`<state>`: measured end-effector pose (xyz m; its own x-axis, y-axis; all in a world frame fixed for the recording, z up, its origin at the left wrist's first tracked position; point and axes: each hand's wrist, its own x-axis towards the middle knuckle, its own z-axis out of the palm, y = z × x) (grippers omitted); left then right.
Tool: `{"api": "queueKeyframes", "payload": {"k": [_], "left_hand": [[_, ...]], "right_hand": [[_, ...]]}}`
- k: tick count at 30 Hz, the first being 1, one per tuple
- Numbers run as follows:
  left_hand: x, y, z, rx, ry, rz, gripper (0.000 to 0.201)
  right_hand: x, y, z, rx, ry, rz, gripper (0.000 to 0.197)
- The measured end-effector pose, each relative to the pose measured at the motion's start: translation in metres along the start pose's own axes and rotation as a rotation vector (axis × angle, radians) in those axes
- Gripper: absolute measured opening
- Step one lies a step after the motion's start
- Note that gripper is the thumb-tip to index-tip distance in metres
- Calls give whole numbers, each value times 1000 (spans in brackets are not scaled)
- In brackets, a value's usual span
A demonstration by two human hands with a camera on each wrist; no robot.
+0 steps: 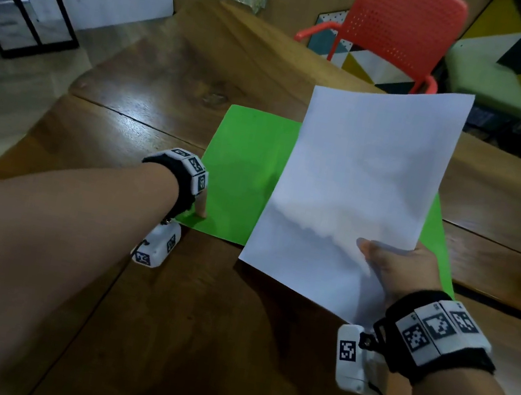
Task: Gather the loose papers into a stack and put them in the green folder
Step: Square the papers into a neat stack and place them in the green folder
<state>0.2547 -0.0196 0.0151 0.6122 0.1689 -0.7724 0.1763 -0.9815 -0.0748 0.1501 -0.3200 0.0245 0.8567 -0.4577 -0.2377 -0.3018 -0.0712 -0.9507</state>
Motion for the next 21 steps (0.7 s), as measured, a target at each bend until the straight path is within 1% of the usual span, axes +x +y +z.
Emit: {"api": "queueKeyframes", "payload": {"k": [1, 3, 4, 6, 7, 9, 10, 11, 13, 15, 17, 19, 21], "left_hand": [[5, -3, 0, -6, 4, -9, 44], [10, -3, 0, -99, 70, 37, 68], [9, -2, 1, -110, 121, 41, 87], [1, 5, 2, -19, 201, -4, 129], [1, 9, 5, -17, 234, -6, 136], [-3, 15, 7, -80, 299, -19, 125], [-4, 19, 8, -115, 311, -19, 118], [-5, 21, 7, -151, 313, -31, 112], [-7, 24, 6, -229, 304, -80, 105], [-13, 24, -2, -282, 276, -72, 96], [-17, 19, -10, -357, 295, -9, 81], [-32, 12, -20, -485, 372, 115, 69], [-48, 6, -24, -572, 429, 231, 52]], "right_hand": [[0, 1, -1, -3, 2, 13, 20], [-1, 3, -2, -10, 8, 47, 20], [-2, 4, -2, -12, 13, 64, 22], [-4, 5, -1, -8, 8, 85, 28], [-4, 6, -1, -8, 5, 94, 26], [-5, 7, 0, -21, -3, 98, 20], [-5, 7, 1, -25, -5, 93, 20], [-5, 8, 1, -26, -6, 85, 21], [-4, 10, 2, -40, 3, 80, 30], [-2, 9, 2, -55, 7, 78, 33], [-2, 7, 0, -74, 19, 79, 32], [-3, 3, -2, -62, 21, 85, 29], [-6, -2, -7, -45, 20, 96, 30]]}}
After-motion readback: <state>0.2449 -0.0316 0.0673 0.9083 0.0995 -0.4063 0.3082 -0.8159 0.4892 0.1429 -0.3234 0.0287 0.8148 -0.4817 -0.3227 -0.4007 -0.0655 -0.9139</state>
